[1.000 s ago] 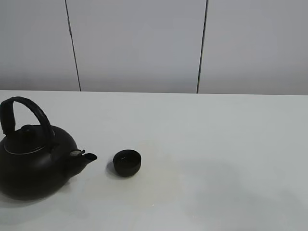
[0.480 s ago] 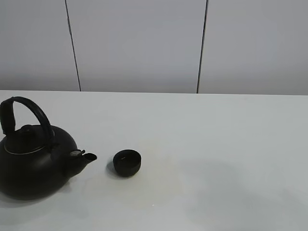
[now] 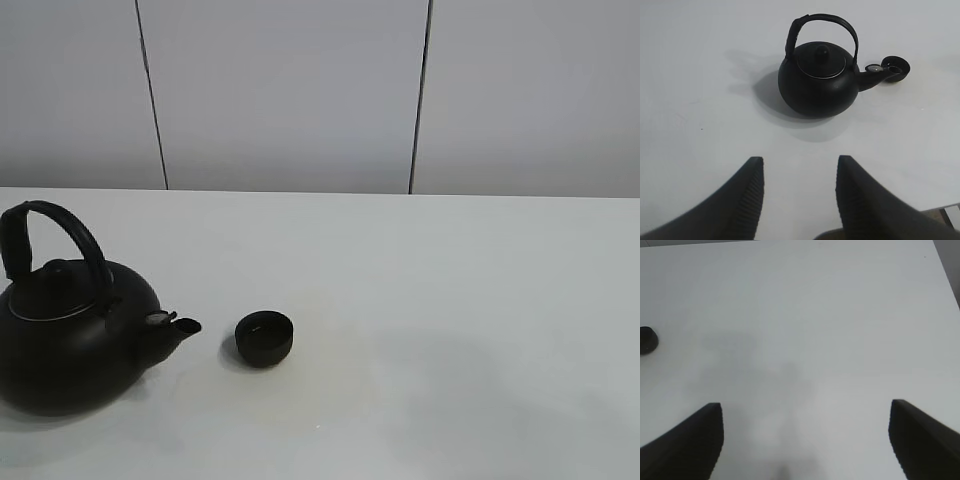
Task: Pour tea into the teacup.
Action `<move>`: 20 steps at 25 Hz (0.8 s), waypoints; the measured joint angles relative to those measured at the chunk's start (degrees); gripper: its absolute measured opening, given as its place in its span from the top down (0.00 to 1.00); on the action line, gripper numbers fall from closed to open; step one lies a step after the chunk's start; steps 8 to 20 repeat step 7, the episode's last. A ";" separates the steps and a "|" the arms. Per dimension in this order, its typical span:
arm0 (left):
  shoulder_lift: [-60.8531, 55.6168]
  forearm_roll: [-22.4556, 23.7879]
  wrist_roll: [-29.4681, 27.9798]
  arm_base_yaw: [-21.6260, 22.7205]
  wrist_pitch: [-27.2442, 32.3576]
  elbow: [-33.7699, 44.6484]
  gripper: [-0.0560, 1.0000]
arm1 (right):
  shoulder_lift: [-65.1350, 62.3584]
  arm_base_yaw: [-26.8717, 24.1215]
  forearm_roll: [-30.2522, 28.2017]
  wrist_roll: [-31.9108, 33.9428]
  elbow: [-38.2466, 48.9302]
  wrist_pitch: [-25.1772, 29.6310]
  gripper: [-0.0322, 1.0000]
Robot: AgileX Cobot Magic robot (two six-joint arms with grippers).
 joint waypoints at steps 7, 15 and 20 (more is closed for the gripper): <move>0.00 0.05 0.05 0.00 -0.29 0.07 0.63 | 0.00 0.00 0.00 0.00 0.00 0.00 0.37; 0.00 0.05 0.05 0.00 -0.29 0.07 0.63 | 0.00 0.00 0.00 0.00 0.00 0.00 0.37; 0.00 0.05 0.05 0.00 -0.29 0.07 0.63 | 0.00 0.00 0.00 0.00 0.00 0.00 0.37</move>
